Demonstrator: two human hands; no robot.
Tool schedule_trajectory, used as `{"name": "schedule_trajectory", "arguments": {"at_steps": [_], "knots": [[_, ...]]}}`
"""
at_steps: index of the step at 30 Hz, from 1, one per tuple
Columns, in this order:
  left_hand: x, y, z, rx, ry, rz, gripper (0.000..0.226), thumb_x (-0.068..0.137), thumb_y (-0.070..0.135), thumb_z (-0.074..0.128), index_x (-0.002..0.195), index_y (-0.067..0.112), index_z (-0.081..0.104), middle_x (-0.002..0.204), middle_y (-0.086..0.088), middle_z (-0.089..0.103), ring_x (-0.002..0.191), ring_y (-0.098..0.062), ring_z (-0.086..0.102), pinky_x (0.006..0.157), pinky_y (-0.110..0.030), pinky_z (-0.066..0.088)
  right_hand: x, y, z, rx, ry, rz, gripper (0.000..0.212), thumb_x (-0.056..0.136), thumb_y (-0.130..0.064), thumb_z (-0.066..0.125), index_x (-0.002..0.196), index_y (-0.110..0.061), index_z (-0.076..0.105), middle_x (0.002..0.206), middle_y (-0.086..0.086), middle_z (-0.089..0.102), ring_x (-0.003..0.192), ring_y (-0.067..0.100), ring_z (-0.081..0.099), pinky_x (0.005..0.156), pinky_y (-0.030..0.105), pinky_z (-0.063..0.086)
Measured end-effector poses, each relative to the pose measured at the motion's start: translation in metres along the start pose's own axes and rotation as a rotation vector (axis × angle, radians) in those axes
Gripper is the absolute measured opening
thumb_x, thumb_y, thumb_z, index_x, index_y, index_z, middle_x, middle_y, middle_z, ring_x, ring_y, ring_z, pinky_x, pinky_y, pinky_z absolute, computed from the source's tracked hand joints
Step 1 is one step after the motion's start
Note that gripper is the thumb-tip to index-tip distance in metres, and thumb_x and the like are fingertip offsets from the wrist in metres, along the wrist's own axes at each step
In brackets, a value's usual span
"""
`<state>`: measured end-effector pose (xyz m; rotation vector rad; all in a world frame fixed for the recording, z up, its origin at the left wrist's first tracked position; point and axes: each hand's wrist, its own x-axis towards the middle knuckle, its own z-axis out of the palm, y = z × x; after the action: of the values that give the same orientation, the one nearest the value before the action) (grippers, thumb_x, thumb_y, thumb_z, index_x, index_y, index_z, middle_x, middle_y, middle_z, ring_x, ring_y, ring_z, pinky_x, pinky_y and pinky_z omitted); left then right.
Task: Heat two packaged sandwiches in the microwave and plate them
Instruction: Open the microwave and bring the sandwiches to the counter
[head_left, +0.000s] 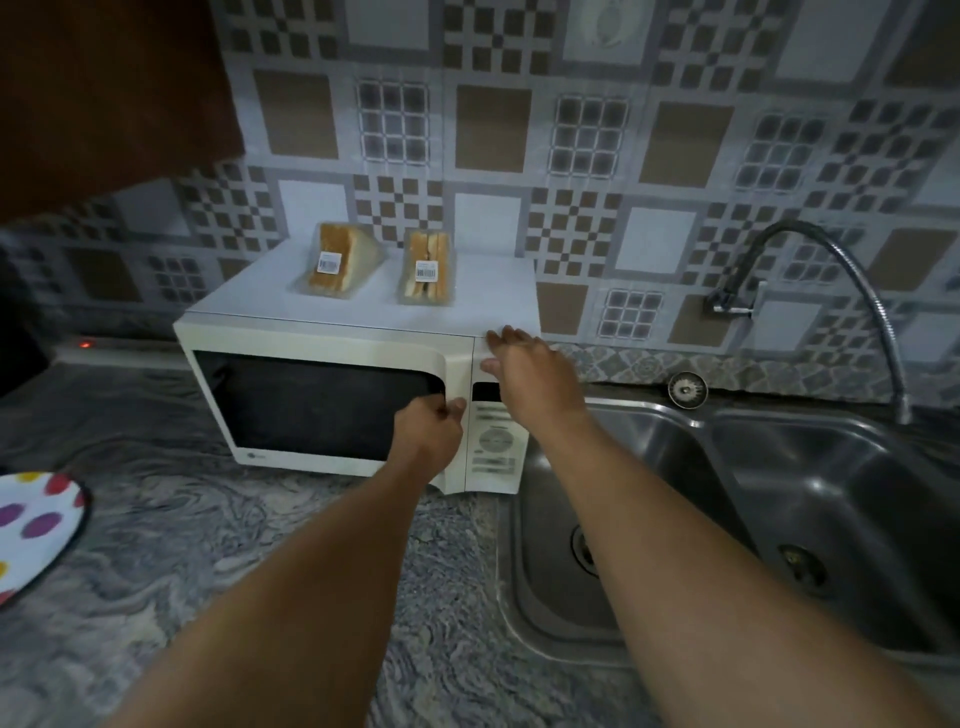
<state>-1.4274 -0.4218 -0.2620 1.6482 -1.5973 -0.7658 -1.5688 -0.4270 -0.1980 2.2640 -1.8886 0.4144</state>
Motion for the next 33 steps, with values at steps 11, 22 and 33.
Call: {"name": "schedule_trajectory", "arguments": {"at_steps": [11,22,33], "knots": [[-0.003,-0.003,-0.004,0.07,0.015,0.023,0.044,0.099,0.036,0.054,0.062,0.012,0.05,0.055,-0.006,0.05,0.052,-0.018,0.047,0.055,-0.024,0.034,0.002,0.002,-0.002,0.035,-0.031,0.003,0.038,0.105,-0.025,0.047,0.141,-0.013,0.05,0.139,0.011,0.052,0.124,0.031,0.053,0.094,0.041,0.047],[-0.003,-0.005,-0.009,0.065,0.002,0.048,0.047,0.098,0.035,0.056,0.058,0.013,0.046,0.055,-0.005,0.046,0.048,-0.015,0.04,0.04,-0.015,0.028,0.001,-0.001,-0.008,0.014,-0.059,0.018,0.04,0.104,-0.022,0.047,0.144,-0.014,0.048,0.144,0.011,0.049,0.127,0.031,0.051,0.098,0.042,0.046],[-0.02,-0.011,-0.019,0.08,0.008,0.108,0.049,0.096,0.038,0.057,0.057,0.012,0.045,0.053,-0.008,0.047,0.048,-0.016,0.046,0.041,-0.01,0.033,0.006,0.001,-0.007,0.002,-0.024,0.001,0.034,0.105,-0.025,0.047,0.135,-0.012,0.052,0.127,0.012,0.057,0.115,0.033,0.058,0.087,0.041,0.048]]}}
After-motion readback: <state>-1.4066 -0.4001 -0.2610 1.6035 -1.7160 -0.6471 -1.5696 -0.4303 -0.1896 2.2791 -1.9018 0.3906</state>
